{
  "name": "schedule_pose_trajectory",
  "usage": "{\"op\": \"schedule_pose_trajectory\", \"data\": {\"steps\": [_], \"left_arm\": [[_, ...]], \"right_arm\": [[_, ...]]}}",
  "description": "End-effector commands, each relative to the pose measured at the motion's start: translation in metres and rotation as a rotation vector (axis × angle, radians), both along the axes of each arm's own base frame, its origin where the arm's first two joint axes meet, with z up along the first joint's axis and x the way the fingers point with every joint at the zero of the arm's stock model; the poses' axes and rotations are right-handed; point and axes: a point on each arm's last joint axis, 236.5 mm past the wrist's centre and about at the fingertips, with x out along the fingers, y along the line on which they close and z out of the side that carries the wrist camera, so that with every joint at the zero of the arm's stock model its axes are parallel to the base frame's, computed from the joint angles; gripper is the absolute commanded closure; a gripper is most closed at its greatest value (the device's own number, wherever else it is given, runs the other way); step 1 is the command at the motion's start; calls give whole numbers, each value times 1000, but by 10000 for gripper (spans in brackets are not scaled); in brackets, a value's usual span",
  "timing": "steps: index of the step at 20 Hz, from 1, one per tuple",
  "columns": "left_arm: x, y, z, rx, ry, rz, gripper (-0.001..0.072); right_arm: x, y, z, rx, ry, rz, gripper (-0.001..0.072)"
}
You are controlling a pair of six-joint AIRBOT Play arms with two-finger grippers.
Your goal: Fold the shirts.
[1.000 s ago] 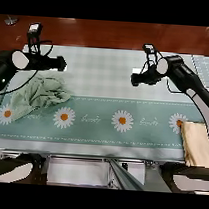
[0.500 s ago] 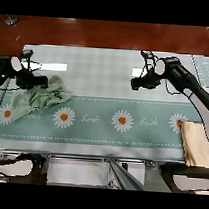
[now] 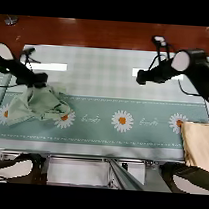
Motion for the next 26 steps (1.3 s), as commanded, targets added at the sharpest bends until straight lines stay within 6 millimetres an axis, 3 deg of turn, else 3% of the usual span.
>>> {"op": "schedule_pose_trajectory", "data": {"steps": [1,3,7,12,15,17,18,20,23,26], "left_arm": [[31,-45,145,-187,-424,-20,672],[22,-63,225,-268,-625,-44,672],[-13,-95,341,-402,-903,-99,673],[-67,-158,468,-578,-1214,-252,673],[-92,-187,519,-714,-1343,-297,673],[-96,-213,520,-780,-1327,-335,673],[-95,-228,510,-788,-1289,-367,673],[-85,-264,470,-775,-1178,-432,673],[-80,-313,380,-771,-964,-472,673],[-87,-326,270,-698,-738,-478,672]], "right_arm": [[-18,-18,82,6,-202,-9,93],[-38,-26,129,35,-318,-13,93],[-79,-39,196,92,-494,-19,93],[-118,-48,240,155,-615,-25,93],[-129,-50,248,166,-638,-24,93],[-130,-51,245,162,-626,-24,93],[-131,-51,244,160,-619,-23,93],[-131,-51,243,158,-614,-23,93],[-132,-51,240,155,-606,-23,93],[-133,-51,232,147,-579,-22,93]]}}
